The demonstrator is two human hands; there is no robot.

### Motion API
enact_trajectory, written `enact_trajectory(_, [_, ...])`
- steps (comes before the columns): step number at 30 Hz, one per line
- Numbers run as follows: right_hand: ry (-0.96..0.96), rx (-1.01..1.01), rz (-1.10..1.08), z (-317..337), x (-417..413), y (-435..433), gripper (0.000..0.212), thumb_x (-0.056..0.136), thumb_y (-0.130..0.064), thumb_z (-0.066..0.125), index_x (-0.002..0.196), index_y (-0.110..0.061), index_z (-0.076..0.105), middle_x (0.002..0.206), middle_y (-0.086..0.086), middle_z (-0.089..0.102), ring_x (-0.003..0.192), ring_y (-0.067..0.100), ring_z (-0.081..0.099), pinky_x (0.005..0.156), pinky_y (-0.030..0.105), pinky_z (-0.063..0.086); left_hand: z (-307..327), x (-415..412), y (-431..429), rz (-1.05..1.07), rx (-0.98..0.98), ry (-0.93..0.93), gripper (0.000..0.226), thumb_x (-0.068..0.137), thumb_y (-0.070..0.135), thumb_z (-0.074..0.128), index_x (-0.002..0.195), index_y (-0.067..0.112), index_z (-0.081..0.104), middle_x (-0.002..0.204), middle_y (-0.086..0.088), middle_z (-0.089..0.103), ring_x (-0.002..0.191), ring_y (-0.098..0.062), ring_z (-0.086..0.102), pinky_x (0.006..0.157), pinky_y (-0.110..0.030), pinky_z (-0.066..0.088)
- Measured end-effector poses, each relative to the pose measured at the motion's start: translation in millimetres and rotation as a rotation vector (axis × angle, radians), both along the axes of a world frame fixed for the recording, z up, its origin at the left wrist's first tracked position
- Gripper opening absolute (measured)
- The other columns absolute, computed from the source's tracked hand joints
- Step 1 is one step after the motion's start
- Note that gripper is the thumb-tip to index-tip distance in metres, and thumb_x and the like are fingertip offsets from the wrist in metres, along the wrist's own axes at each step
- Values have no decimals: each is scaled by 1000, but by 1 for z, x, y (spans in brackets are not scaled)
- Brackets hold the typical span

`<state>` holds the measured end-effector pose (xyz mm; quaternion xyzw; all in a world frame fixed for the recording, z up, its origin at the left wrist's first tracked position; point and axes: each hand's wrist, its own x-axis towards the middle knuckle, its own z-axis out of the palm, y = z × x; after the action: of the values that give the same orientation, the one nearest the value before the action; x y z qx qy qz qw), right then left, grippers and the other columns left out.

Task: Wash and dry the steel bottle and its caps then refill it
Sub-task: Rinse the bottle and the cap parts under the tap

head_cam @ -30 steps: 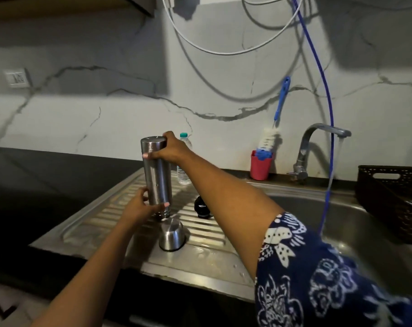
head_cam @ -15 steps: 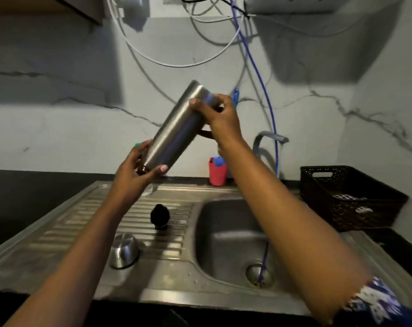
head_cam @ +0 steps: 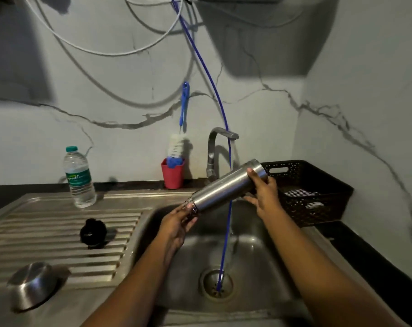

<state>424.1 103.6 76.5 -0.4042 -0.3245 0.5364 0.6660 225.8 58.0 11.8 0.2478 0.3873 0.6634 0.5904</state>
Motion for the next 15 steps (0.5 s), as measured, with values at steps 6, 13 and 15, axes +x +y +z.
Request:
enact_trajectory(6, [-121, -13, -2, -28, 5, 46, 46, 86, -29, 66, 124, -20, 41, 122, 3, 50, 110, 24, 52, 68, 39, 50, -29, 3, 27, 0, -16, -9, 21, 94, -2, 45, 97, 10, 62, 74, 3, 73, 68, -8, 69, 60, -20, 57])
enact_trajectory(13, [-119, -124, 79, -45, 10, 70, 54, 89, -32, 60, 137, -19, 37, 136, 9, 46, 119, 29, 49, 83, 49, 49, -50, 11, 13, -7, -128, 115, 25, 95, 1, 47, 108, 15, 61, 100, -1, 68, 92, -11, 64, 74, -22, 55])
enact_trajectory(15, [-96, -145, 107, -51, 12, 69, 54, 90, -30, 58, 139, -21, 35, 137, 10, 46, 116, 29, 51, 85, 48, 48, -49, 11, 10, 10, -138, 135, 28, 95, 2, 48, 116, 16, 59, 107, -2, 67, 98, -12, 62, 80, -24, 50])
